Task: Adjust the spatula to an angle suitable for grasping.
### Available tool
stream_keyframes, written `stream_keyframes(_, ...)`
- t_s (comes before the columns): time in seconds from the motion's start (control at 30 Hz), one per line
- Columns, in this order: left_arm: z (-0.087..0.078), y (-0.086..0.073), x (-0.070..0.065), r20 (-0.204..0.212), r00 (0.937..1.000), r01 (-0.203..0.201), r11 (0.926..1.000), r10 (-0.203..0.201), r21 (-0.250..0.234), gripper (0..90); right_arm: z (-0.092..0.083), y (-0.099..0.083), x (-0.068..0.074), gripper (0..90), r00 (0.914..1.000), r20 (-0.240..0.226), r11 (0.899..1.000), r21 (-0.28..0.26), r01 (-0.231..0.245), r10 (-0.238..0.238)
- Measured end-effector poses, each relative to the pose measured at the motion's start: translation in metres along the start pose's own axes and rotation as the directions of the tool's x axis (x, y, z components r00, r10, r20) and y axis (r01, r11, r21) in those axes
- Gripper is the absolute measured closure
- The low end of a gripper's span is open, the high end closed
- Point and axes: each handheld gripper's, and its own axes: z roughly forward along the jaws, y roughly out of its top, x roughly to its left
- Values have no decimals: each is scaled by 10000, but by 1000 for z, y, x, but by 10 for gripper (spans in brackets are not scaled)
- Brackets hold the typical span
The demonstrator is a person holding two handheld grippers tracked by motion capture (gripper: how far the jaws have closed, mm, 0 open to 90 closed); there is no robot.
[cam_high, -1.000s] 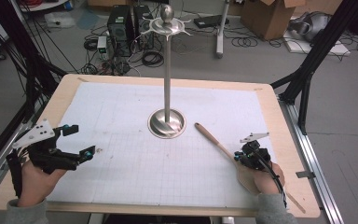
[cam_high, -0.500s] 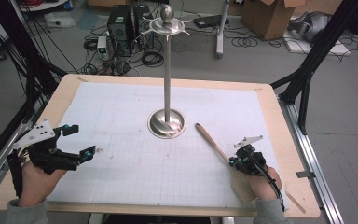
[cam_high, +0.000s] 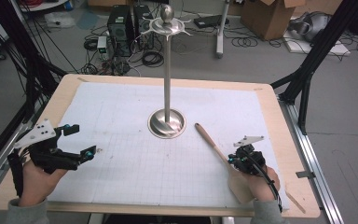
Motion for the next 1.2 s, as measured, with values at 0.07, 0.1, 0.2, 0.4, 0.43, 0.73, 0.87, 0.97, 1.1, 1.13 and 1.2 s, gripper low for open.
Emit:
stream_keyframes(0.07,0,0,0,-16,10000,37,10000,-37,-30,17,-5,5,1,900,10000,2,9997,-237,29,-29)
stream_keyframes(0.1,0,0,0,-5,10000,12,10000,-12,-21,17,-8,7,1,900,10000,24,9992,-396,50,-49)
stream_keyframes(0.2,-2,1,1,-28,10000,-8,10000,8,-26,17,-14,13,3,896,10000,57,9971,-756,55,-51)
stream_keyframes(0.4,-10,3,2,-122,9999,-5,9996,2,-284,17,-25,21,6,807,9998,155,9892,-1463,-96,120)
stream_keyframes(0.43,-11,4,2,-134,9999,5,9995,-9,-312,17,-28,22,6,761,9995,257,9875,-1570,-154,197)
stream_keyframes(0.73,-12,3,3,-165,9999,26,9996,-31,-283,17,-40,28,7,309,9945,666,9719,-2266,-638,809)
stream_keyframes(0.87,-13,2,2,-179,9998,-9,9997,5,-235,17,-38,28,8,145,9978,296,9769,-2076,-516,590)
stream_keyframes(0.97,-12,2,2,-194,9998,-21,9997,17,-225,17,-40,28,9,146,9982,351,9754,-2168,-392,479)
stream_keyframes(1.1,-12,2,3,-184,9998,-7,9998,3,-221,17,-42,25,7,146,9982,331,9725,-2294,-412,501)
stream_keyframes(1.13,-11,2,2,-187,9998,25,9997,-29,-227,17,-42,23,7,146,9983,303,9722,-2305,-408,491)
stream_keyframes(1.2,-10,2,2,-178,9998,7,9998,-11,-173,17,-40,19,5,146,9994,164,9754,-2187,-276,319)
